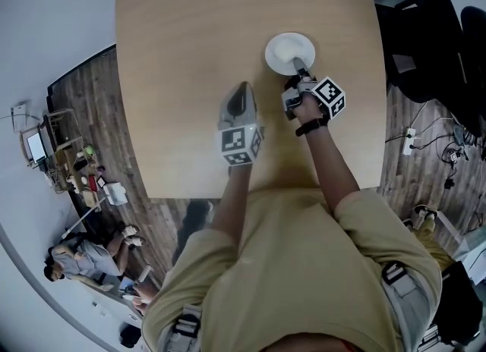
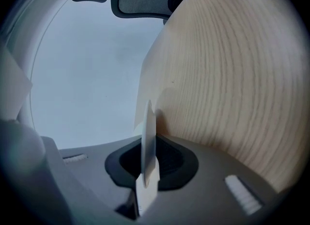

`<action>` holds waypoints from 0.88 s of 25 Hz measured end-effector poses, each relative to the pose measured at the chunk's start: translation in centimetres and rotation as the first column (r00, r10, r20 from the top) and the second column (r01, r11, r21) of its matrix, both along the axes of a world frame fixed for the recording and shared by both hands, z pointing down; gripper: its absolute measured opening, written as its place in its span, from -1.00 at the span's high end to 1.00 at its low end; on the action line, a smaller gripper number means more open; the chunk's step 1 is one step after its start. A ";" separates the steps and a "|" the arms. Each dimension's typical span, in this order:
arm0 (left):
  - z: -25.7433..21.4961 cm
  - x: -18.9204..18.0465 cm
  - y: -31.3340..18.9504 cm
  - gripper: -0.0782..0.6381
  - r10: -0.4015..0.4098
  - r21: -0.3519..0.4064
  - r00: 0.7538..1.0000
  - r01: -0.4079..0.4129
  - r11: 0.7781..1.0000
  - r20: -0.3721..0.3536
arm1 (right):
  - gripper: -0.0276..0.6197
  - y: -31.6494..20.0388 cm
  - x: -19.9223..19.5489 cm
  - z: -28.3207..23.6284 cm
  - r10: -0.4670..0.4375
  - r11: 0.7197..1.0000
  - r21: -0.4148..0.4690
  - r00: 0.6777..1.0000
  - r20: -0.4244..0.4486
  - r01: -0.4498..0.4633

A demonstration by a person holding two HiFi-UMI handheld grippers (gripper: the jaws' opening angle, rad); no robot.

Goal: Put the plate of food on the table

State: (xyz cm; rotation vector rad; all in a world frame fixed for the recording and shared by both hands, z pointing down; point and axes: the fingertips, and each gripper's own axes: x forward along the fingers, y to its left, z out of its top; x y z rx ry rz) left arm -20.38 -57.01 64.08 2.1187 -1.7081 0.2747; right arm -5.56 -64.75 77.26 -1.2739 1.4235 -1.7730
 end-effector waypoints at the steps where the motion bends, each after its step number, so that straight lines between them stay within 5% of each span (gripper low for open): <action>1: 0.0 0.1 0.1 0.78 0.001 -0.001 1.000 -0.001 1.000 -0.001 | 0.86 0.1 0.1 0.0 0.004 1.000 -0.006 1.000 -0.003 -0.004; 15: -0.4 0.4 0.9 0.78 -0.007 -0.005 1.000 0.007 1.000 -0.002 | 0.73 1.7 0.8 0.5 -0.035 0.995 -0.092 0.997 -0.070 0.028; 22: -0.3 1.1 1.1 0.78 0.000 -0.011 1.000 -0.001 1.000 -0.007 | 0.22 2.6 0.7 0.5 -0.093 0.990 -0.119 0.991 -0.095 0.081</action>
